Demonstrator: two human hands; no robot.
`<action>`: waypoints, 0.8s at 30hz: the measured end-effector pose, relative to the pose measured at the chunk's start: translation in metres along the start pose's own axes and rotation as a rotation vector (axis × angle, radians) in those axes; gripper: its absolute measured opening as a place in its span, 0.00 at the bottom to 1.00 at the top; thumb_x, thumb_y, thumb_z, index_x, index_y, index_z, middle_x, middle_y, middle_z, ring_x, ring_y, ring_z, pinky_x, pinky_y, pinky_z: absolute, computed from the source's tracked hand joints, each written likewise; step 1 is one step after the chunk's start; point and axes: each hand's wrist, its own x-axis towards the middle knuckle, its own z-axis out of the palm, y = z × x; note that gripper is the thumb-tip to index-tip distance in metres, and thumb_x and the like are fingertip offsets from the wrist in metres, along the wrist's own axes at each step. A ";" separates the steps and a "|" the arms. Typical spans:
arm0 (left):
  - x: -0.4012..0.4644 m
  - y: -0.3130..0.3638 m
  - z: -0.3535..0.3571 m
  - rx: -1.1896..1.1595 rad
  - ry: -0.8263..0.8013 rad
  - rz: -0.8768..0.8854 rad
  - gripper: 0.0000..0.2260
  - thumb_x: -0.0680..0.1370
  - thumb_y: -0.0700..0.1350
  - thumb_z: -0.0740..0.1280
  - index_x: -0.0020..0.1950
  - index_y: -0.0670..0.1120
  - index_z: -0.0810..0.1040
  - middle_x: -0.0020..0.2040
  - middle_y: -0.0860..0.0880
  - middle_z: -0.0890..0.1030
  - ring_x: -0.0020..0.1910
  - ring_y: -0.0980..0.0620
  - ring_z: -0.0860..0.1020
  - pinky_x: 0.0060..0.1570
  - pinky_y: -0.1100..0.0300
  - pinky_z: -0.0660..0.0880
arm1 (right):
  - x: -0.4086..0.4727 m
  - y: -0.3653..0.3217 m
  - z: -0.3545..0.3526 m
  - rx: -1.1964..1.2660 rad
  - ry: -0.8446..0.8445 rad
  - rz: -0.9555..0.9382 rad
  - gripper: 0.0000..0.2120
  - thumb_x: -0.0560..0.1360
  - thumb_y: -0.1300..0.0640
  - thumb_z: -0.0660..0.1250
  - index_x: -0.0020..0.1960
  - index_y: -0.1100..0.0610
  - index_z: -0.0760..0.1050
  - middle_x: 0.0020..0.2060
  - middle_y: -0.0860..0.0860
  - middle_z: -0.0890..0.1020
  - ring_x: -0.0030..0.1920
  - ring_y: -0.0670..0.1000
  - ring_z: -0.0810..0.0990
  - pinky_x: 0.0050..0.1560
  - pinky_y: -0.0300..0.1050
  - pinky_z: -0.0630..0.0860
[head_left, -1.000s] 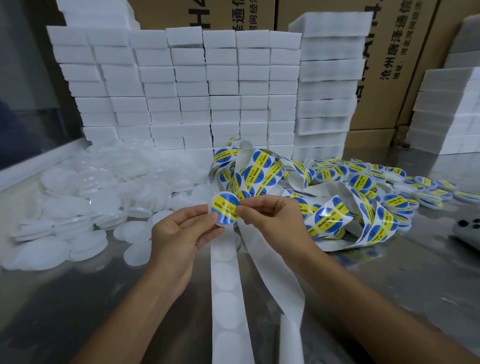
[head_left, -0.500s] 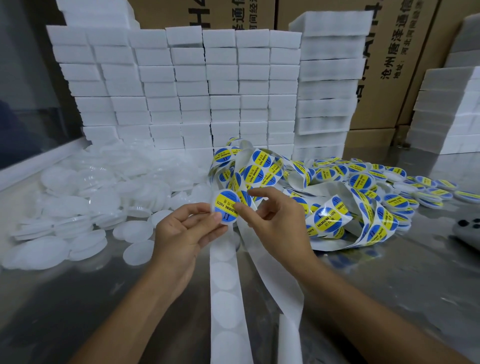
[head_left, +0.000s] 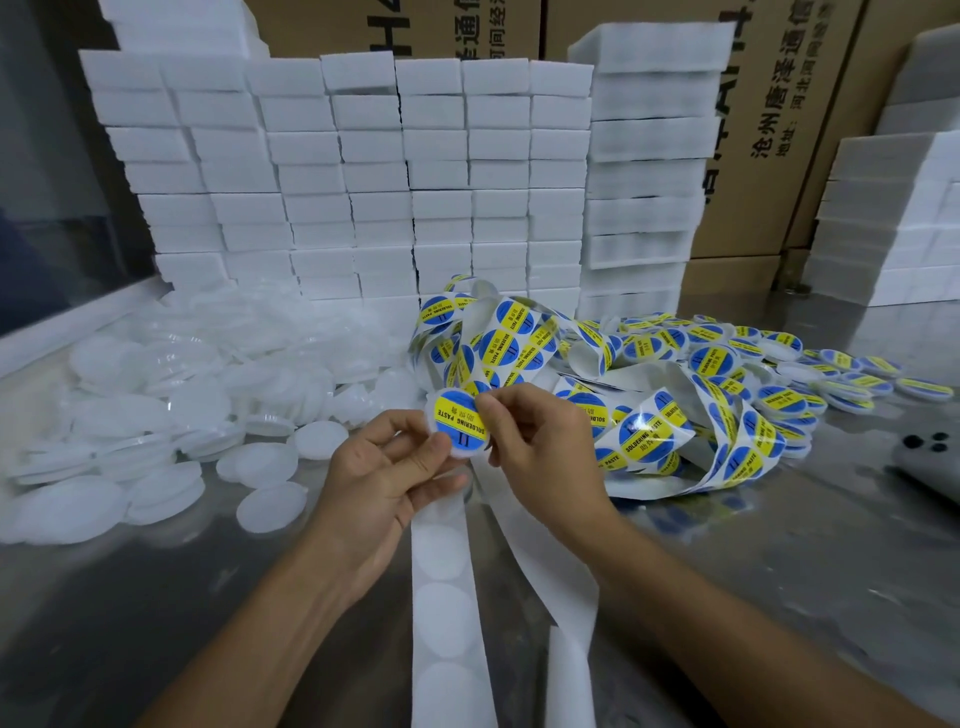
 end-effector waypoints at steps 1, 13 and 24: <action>0.000 0.001 -0.001 0.004 0.006 0.008 0.06 0.66 0.39 0.71 0.41 0.44 0.77 0.44 0.42 0.86 0.40 0.49 0.85 0.35 0.60 0.80 | -0.002 -0.001 0.001 0.015 -0.018 0.007 0.09 0.77 0.52 0.70 0.46 0.58 0.82 0.29 0.47 0.80 0.30 0.46 0.79 0.36 0.48 0.79; -0.002 0.002 0.001 0.116 -0.095 0.037 0.05 0.69 0.41 0.68 0.42 0.42 0.75 0.43 0.45 0.85 0.39 0.53 0.83 0.31 0.61 0.78 | -0.003 0.002 0.005 0.065 0.023 0.037 0.15 0.79 0.52 0.68 0.40 0.62 0.78 0.28 0.54 0.81 0.29 0.54 0.79 0.33 0.58 0.77; -0.003 0.005 -0.001 0.188 -0.143 0.008 0.08 0.71 0.42 0.67 0.45 0.41 0.71 0.45 0.40 0.84 0.41 0.48 0.82 0.32 0.57 0.79 | -0.005 0.001 0.004 0.117 -0.024 0.101 0.16 0.78 0.49 0.68 0.38 0.58 0.71 0.26 0.54 0.80 0.26 0.46 0.79 0.28 0.43 0.73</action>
